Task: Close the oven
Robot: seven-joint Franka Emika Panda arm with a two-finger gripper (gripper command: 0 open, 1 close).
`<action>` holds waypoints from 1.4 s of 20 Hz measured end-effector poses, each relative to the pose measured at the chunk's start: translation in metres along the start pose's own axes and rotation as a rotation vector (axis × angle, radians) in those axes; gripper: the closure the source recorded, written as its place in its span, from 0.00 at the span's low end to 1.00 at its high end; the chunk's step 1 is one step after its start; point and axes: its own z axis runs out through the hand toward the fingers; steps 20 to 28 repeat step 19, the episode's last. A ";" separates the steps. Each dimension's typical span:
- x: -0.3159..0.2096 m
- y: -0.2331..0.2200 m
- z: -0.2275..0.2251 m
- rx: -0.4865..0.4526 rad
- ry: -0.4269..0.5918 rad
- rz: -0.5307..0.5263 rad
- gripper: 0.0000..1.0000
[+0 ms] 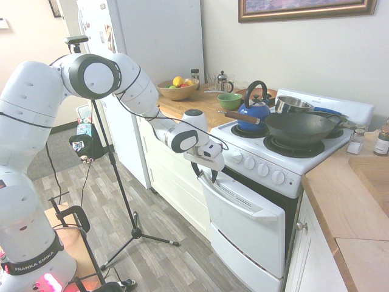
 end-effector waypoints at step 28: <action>-0.030 -0.012 -0.156 0.181 0.145 0.088 0.00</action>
